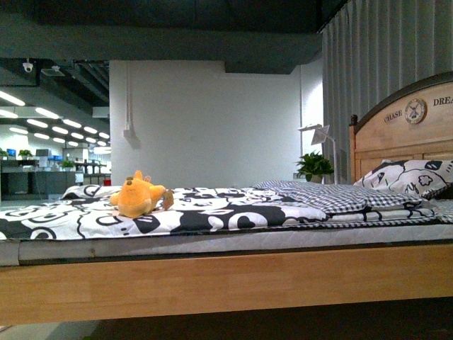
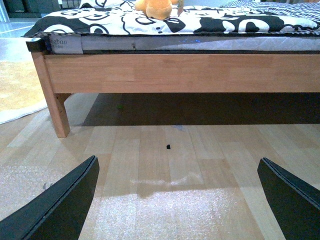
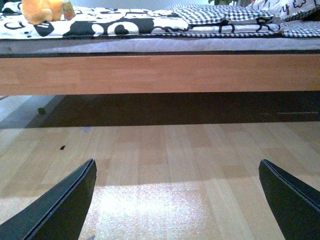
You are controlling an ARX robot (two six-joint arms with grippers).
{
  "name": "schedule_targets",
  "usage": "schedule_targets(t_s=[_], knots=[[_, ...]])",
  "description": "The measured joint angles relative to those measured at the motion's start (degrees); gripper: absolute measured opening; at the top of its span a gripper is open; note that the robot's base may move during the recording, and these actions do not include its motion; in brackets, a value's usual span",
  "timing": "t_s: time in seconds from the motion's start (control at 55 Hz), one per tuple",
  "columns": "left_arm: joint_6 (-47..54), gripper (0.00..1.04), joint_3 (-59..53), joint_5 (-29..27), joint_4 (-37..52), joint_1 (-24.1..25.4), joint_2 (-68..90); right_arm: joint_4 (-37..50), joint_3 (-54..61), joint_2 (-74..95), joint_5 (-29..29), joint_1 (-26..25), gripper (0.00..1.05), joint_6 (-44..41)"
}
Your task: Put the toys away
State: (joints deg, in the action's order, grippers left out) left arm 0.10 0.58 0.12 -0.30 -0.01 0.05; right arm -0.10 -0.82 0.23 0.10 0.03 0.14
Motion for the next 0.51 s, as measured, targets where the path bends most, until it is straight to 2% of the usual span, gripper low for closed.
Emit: schedule_targets(t_s=[0.509], knots=[[0.0, 0.98, 0.0, 0.0, 0.0, 0.0, 0.0, 0.0, 0.0, 0.0, 0.0, 0.0, 0.98, 0.0]])
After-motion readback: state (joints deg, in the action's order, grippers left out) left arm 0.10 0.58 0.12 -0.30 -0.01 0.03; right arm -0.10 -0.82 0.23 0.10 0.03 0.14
